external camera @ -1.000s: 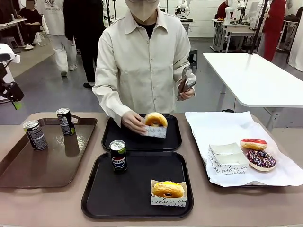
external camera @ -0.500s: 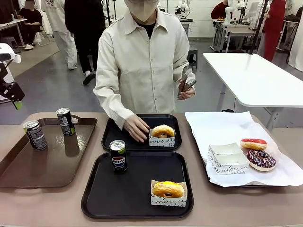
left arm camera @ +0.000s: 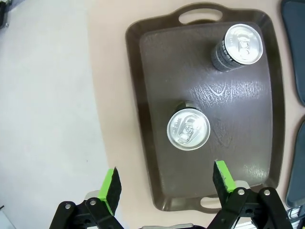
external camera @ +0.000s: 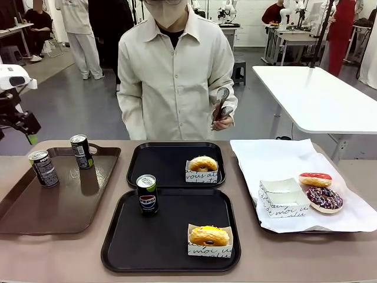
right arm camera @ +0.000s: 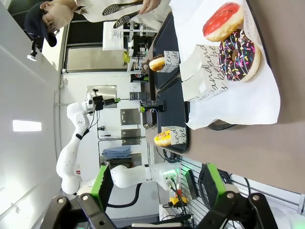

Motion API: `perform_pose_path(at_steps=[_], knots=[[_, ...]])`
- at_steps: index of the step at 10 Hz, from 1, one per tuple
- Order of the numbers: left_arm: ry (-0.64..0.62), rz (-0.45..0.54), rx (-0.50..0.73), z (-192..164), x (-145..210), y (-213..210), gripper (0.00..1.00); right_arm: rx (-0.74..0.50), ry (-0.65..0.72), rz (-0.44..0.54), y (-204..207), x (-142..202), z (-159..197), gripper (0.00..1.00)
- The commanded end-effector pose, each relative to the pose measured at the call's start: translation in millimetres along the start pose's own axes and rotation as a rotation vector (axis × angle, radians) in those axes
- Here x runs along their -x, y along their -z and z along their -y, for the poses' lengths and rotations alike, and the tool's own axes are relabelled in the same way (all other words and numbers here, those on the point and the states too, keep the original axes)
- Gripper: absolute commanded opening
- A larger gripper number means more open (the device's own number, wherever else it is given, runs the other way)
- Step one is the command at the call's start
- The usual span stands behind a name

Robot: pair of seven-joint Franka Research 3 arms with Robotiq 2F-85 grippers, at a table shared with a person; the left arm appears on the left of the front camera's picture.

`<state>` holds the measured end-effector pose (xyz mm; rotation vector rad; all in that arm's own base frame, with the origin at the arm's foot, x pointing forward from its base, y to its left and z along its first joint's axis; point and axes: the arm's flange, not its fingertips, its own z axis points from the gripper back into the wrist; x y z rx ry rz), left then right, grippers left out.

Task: Set up donuts and drinks on trays.
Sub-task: Pick up one Pepsi coke from the Handle tray and place it on the Flat Tray without a Pepsi coke.

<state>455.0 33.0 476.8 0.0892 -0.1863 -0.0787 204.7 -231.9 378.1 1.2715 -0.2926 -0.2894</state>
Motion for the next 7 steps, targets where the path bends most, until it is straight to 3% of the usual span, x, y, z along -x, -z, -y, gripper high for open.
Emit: perform_pose_path(at_steps=[1, 7], knots=[[-0.001, -0.027, 0.048, -2.7, -19.9, 19.6, 1.0, -0.01, -0.012, 0.002, 0.2, 0.3, 0.3, 1.0], [-0.05, -0.074, 0.096, 12.0, -43.6, 69.1, 1.0, -0.01, -0.012, 0.002, 0.2, 0.3, 0.3, 1.0]])
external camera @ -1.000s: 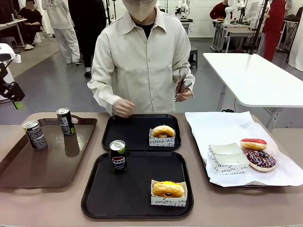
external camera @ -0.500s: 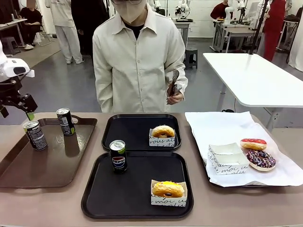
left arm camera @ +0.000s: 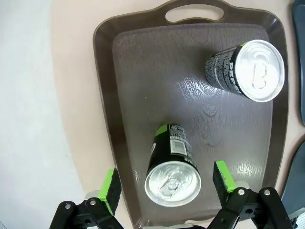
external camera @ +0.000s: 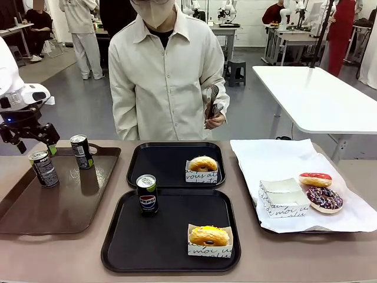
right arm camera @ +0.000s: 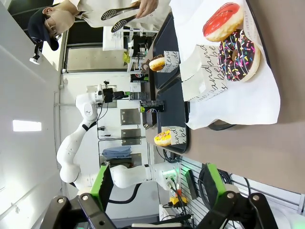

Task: Set up donuts and drinks on trays.
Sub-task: Pick up one Pepsi coke from the Handle tray and place it on the Flat Tray without a Pepsi coke.

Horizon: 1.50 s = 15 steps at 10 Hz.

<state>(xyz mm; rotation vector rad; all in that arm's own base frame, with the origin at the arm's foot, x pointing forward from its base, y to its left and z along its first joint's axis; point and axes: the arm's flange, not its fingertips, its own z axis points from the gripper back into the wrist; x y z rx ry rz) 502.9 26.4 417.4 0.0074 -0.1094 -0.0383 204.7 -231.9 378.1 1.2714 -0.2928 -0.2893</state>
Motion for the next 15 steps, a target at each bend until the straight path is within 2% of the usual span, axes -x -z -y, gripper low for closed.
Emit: perform_pose_path(at_steps=[1, 5, 7, 12, 13, 14, 15], knots=[[-0.002, -0.013, 0.011, 5.0, -6.9, 8.5, 1.0, -0.011, -0.012, 0.002, 0.2, 0.3, 0.3, 1.0], [-0.015, -0.011, 0.019, 5.2, 9.7, 24.4, 1.0, -0.011, -0.012, 0.002, 0.2, 0.3, 0.3, 1.0], [-0.024, 0.021, 0.035, -0.4, 11.2, 28.1, 1.0, -0.011, -0.012, 0.002, 0.2, 0.3, 0.3, 1.0], [-0.025, 0.002, 0.014, 0.9, 11.0, 41.0, 1.0, -0.011, -0.012, 0.002, 0.2, 0.3, 0.3, 1.0], [-0.028, 0.027, 0.022, 1.4, 10.9, 42.1, 0.53, -0.011, -0.012, 0.002, 0.2, 0.3, 0.3, 1.0], [-0.023, 0.028, 0.026, 1.7, 8.6, 41.2, 0.44, -0.011, -0.012, 0.002, 0.2, 0.3, 0.3, 1.0], [-0.021, 0.027, 0.027, 1.7, 8.9, 40.8, 0.0, -0.011, -0.012, 0.002, 0.2, 0.3, 0.3, 1.0]])
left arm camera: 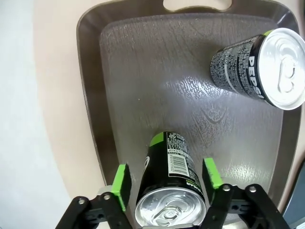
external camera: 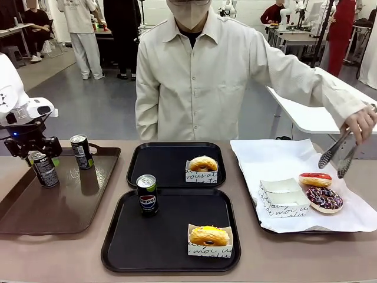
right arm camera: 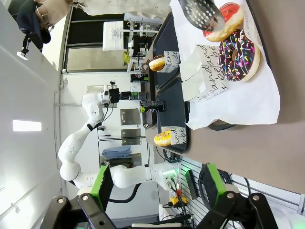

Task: Set up donuts and drinks on trays.
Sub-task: Pick up one Pepsi coke from the Handle tray and place it on the Flat Tray without a Pepsi coke.

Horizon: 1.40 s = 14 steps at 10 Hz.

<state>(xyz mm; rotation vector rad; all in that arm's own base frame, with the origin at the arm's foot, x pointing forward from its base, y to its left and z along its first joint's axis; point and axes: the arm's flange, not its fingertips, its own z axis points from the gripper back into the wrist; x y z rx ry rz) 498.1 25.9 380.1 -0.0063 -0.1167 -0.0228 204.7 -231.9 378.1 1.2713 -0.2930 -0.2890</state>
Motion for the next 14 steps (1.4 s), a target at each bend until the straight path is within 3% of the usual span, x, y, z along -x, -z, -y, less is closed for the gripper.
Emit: perform_pose_path(at_steps=[1, 2, 3, 5, 7, 8, 11, 14], knots=[[-0.008, 0.01, 0.014, -0.5, 1.1, 4.0, 0.0, -0.011, -0.012, 0.002, 0.2, 0.3, 0.3, 1.0], [-0.008, 0.004, 0.013, -0.9, -0.3, 2.1, 0.0, -0.011, -0.012, 0.002, 0.2, 0.3, 0.3, 1.0], [-0.017, -0.005, 0.015, -1.2, 0.5, 1.4, 0.17, -0.011, -0.012, 0.002, 0.2, 0.3, 0.3, 1.0], [-0.018, -0.024, 0.007, 0.0, 0.1, -4.7, 0.0, -0.011, -0.012, 0.002, 0.2, 0.3, 0.3, 1.0], [-0.006, -0.035, -0.003, 5.0, 0.2, -29.1, 0.0, -0.011, -0.012, 0.002, 0.2, 0.3, 0.3, 1.0], [0.001, -0.088, -0.031, 10.1, 0.6, -51.6, 0.0, -0.011, -0.012, 0.002, 0.2, 0.3, 0.3, 1.0], [0.078, -0.044, -0.047, 25.4, 21.2, -123.3, 0.0, -0.011, -0.012, 0.002, 0.2, 0.3, 0.3, 1.0], [0.134, 0.0, -0.018, 34.8, 46.0, -159.7, 0.0, -0.011, -0.012, 0.002, 0.2, 0.3, 0.3, 1.0]])
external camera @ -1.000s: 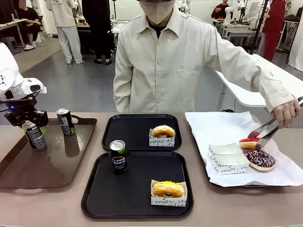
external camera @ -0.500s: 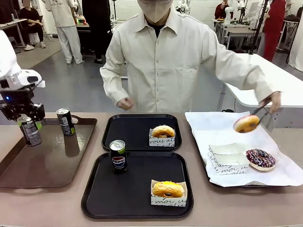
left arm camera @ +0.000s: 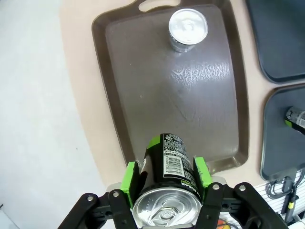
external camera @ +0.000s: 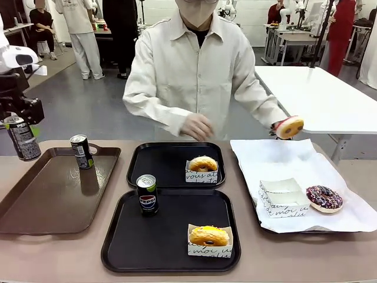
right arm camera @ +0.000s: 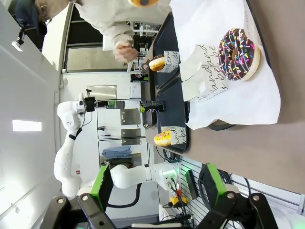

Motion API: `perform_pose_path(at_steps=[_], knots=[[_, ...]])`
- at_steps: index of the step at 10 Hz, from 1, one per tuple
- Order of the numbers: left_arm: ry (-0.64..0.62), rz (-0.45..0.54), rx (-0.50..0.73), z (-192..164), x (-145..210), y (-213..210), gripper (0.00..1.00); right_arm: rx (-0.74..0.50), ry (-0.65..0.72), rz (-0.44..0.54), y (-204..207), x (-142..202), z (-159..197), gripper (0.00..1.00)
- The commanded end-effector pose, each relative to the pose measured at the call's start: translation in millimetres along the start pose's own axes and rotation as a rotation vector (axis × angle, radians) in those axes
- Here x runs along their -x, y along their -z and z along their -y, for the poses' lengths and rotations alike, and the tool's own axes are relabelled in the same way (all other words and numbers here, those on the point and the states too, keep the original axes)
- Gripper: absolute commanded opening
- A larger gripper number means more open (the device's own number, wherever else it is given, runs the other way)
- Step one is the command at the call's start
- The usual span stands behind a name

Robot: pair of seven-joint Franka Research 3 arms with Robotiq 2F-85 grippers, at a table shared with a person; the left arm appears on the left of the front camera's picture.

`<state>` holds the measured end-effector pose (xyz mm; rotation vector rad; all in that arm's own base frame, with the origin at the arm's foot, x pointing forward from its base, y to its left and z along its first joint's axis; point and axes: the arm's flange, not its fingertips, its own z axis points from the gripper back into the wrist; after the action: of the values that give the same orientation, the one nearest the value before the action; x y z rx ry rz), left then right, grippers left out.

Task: Set up donuts and drinks on trays.
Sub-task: Pick up one Pepsi coke from the Handle tray and place it on the Flat Tray without a Pepsi coke.

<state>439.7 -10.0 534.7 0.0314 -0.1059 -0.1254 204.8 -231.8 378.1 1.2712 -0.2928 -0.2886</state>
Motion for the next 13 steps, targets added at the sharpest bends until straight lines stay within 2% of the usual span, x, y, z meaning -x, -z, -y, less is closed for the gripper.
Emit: perform_pose_path(at_steps=[1, 2, 3, 7, 8, 9, 13], knots=[[0.023, 0.012, 0.015, -4.9, 11.5, -2.3, 0.0, -0.011, -0.012, 0.003, 0.1, 0.3, 0.3, 1.0], [-0.039, 0.021, -0.021, -15.3, 13.7, 2.0, 0.0, -0.011, -0.012, 0.003, 0.1, 0.3, 0.3, 1.0], [0.004, 0.009, 0.0, 1.1, 5.1, -6.1, 0.0, -0.011, -0.012, 0.003, 0.1, 0.3, 0.3, 1.0], [0.004, 0.009, 0.0, 1.1, 5.1, -6.1, 0.0, -0.011, -0.012, 0.003, 0.1, 0.3, 0.3, 1.0], [0.003, 0.001, 0.001, 0.9, 7.6, -1.6, 0.58, -0.011, -0.012, 0.003, 0.1, 0.3, 0.3, 1.0], [-0.008, 0.045, 0.031, 22.1, -1.9, -5.5, 0.58, -0.011, -0.012, 0.003, 0.1, 0.3, 0.3, 1.0], [0.067, 0.025, 0.074, 98.2, -65.7, -23.6, 0.58, -0.011, -0.012, 0.003, 0.1, 0.3, 0.3, 1.0]])
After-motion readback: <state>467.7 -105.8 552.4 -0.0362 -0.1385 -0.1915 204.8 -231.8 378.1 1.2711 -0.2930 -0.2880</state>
